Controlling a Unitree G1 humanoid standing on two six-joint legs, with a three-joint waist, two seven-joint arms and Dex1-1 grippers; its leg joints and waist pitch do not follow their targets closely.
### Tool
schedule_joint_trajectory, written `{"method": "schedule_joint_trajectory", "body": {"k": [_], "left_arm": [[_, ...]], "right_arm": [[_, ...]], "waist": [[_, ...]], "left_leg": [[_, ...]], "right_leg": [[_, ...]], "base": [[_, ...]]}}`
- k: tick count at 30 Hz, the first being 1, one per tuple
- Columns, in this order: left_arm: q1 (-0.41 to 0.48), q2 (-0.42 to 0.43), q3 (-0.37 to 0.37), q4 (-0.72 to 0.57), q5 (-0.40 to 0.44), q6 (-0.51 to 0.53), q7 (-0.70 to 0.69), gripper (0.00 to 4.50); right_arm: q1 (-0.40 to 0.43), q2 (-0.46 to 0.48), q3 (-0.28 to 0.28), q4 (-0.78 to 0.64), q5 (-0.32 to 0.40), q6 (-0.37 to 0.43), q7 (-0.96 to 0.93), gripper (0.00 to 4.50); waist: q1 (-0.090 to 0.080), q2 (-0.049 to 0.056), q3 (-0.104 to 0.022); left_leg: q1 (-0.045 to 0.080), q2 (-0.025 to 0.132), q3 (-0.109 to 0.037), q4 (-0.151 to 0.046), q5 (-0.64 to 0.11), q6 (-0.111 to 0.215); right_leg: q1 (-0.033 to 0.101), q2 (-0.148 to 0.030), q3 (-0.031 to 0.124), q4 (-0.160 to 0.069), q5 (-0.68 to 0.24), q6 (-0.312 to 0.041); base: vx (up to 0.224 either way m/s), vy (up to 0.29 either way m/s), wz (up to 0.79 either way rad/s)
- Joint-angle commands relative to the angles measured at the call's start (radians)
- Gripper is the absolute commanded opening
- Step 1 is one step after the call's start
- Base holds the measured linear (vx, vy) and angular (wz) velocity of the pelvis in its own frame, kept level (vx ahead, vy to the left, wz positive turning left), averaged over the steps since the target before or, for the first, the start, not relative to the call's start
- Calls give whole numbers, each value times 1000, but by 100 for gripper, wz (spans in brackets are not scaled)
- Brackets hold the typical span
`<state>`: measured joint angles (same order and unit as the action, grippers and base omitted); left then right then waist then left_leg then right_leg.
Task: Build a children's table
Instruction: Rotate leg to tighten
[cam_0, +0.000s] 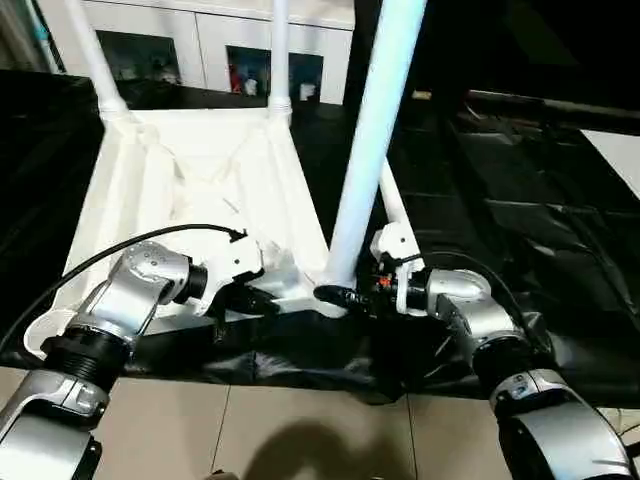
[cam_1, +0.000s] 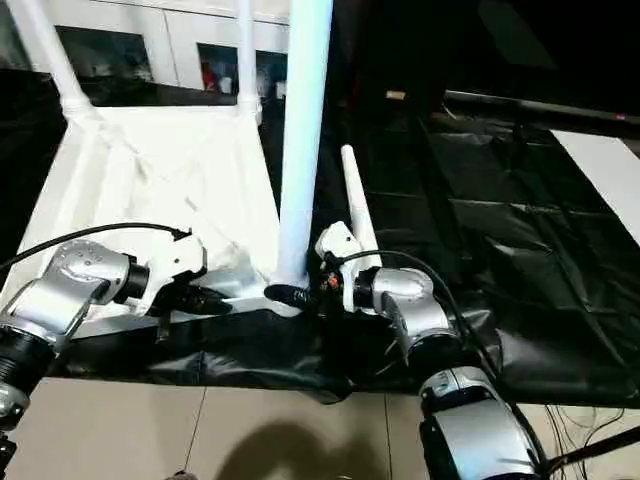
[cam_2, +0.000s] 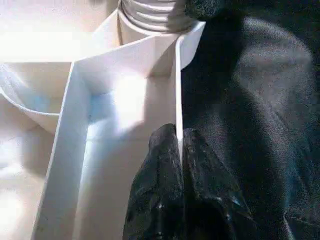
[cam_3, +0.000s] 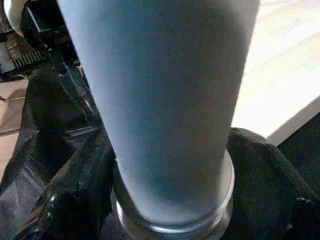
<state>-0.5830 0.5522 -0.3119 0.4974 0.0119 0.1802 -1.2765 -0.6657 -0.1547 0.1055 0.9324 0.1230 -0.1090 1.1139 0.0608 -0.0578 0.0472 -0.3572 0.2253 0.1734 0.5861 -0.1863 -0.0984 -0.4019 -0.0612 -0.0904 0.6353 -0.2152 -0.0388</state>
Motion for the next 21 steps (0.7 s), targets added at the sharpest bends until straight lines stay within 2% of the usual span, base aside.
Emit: {"method": "schedule_joint_trajectory", "body": {"k": [1,5,8,10,11,13,14,15,16,18,20,21], "left_arm": [[20,3,-43,-14,0,6,-49,0],[22,3,-40,-16,4,6,-50,0],[24,3,-40,-13,7,6,-50,0],[14,-10,-33,9,22,18,-6,0],[7,-20,-28,23,30,24,25,0],[-24,-60,-8,79,60,48,151,0],[-51,-90,7,123,77,68,241,0],[-69,-110,17,151,87,81,299,0],[-69,-110,17,151,87,81,299,0],[-105,-154,41,201,90,112,400,0],[-124,-181,59,226,84,128,453,0],[-153,-219,70,264,84,131,521,0]], "right_arm": [[12,-12,-6,-27,7,16,9,320],[17,-11,-2,-32,6,16,8,286],[21,-9,-4,-29,7,18,-5,278],[7,5,-21,9,-11,12,-116,272],[-1,13,-32,32,-19,8,-184,271],[-23,36,-63,91,-38,6,-369,270],[-33,50,-84,119,-35,21,-465,270],[-38,59,-98,135,-33,33,-522,270],[-38,59,-98,135,-33,33,-522,270],[-50,80,-129,161,-20,59,-641,269],[-57,91,-150,177,-7,74,-703,269],[-72,109,-188,202,26,89,-787,269]], "waist": [[-1,16,-63],[-1,16,-64],[-1,16,-63],[-1,16,-64],[-5,17,-61],[-8,15,-56],[-11,12,-49],[-12,13,-48],[-10,13,-52],[-8,12,-53],[-10,11,-55],[-6,11,-56]], "left_leg": [[6,19,4,-61,-94,43],[5,18,5,-60,-81,50],[6,19,4,-60,-89,46],[7,19,4,-61,-86,43],[7,18,4,-63,-93,34],[12,16,4,-66,-143,10],[11,13,1,-70,-186,-13],[15,12,2,-69,-203,-24],[21,12,1,-67,-215,-36],[14,13,0,-67,-192,-25],[12,10,2,-65,-182,-18],[14,11,2,-65,-179,-15]], "right_leg": [[65,-78,66,-59,31,-247],[65,-77,65,-57,50,-251],[64,-78,65,-59,34,-248],[64,-78,65,-59,31,-246],[60,-78,66,-60,17,-244],[57,-80,67,-72,-75,-230],[57,-80,67,-83,-178,-205],[54,-78,67,-88,-230,-189],[52,-82,69,-93,-277,-173],[52,-80,71,-91,-254,-160],[52,-76,70,-89,-228,-161],[50,-77,70,-89,-218,-163]], "base": [[0,0,0],[0,0,0],[0,0,0],[0,0,0],[0,0,0],[0,0,0],[0,0,0],[0,0,0],[0,0,0],[0,0,0],[0,0,0],[0,0,0]]}}
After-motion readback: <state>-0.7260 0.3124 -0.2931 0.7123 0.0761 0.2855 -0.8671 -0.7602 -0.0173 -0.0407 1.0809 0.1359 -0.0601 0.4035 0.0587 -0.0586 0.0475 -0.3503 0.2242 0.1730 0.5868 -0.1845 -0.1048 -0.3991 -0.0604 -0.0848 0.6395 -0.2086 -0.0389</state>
